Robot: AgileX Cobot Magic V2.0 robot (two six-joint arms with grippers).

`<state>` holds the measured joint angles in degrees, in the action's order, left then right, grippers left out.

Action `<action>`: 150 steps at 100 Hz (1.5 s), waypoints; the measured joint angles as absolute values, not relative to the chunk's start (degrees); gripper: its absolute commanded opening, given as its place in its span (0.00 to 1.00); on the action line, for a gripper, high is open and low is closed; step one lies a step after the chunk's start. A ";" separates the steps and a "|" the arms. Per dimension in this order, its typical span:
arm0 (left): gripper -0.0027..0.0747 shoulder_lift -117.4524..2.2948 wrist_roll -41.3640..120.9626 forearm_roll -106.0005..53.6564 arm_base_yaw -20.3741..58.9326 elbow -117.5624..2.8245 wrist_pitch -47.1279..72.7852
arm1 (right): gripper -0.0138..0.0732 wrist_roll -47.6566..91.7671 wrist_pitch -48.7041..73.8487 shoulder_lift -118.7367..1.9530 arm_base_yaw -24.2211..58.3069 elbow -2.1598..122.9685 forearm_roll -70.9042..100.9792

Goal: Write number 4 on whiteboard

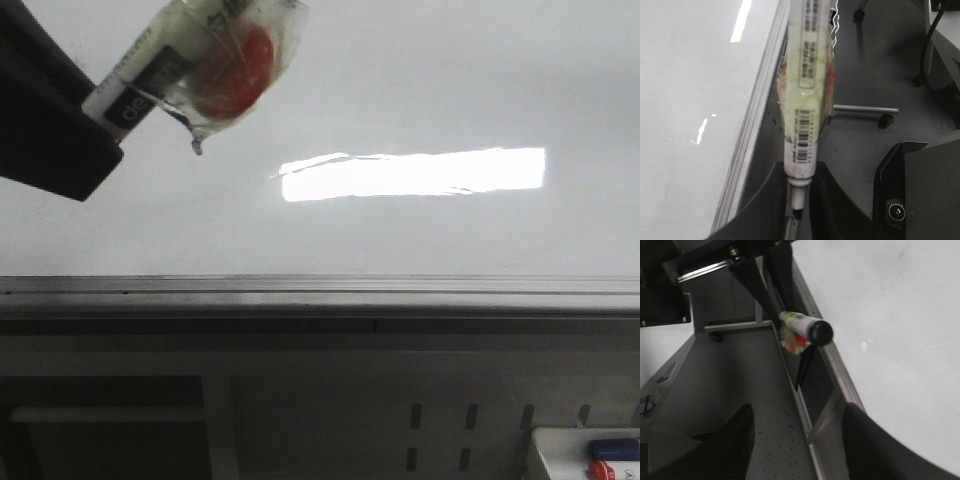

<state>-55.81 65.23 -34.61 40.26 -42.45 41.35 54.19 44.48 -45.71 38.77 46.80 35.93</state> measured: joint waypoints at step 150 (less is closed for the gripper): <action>0.01 -55.44 74.13 -32.95 40.79 -42.45 43.90 | 0.12 54.79 35.50 -67.19 48.37 52.22 42.51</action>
<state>-55.44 74.13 -32.95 40.79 -42.45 43.90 54.79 35.50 -67.19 48.37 52.22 42.51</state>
